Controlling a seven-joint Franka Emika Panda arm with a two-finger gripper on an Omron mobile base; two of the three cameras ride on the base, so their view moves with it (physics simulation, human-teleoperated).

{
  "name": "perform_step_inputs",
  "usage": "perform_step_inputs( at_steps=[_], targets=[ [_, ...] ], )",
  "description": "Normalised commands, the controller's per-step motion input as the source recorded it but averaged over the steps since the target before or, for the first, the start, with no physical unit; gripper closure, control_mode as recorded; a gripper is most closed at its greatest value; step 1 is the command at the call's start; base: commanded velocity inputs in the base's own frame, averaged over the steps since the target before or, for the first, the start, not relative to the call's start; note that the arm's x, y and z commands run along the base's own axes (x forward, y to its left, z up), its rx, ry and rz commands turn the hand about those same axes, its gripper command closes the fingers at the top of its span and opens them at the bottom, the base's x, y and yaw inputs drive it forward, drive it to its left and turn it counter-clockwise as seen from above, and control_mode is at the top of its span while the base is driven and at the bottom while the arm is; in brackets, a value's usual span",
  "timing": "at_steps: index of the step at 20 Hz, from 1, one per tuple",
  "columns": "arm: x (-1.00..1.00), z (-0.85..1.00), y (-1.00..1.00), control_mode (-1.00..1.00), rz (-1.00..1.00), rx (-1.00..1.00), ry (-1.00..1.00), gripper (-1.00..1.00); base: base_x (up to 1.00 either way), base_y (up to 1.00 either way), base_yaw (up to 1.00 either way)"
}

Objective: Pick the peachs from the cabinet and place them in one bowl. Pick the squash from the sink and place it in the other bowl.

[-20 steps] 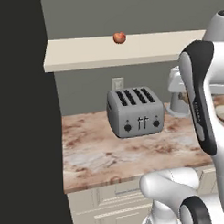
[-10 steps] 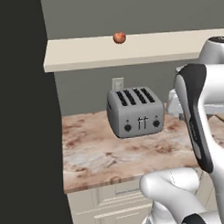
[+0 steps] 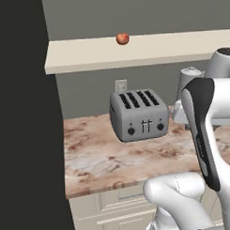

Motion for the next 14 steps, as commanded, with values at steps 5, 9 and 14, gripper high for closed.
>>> perform_step_inputs(
  at_steps=[5,9,14],
  targets=[
    [0.00,0.00,0.00,-1.00,0.00,0.00,0.00,1.00,0.00,0.00,0.00],
    [0.00,0.00,0.00,-1.00,0.00,0.00,0.00,1.00,0.00,0.00,0.00],
    [0.00,0.00,0.00,1.00,0.00,0.00,0.00,1.00,0.00,0.00,0.00]
  ],
)
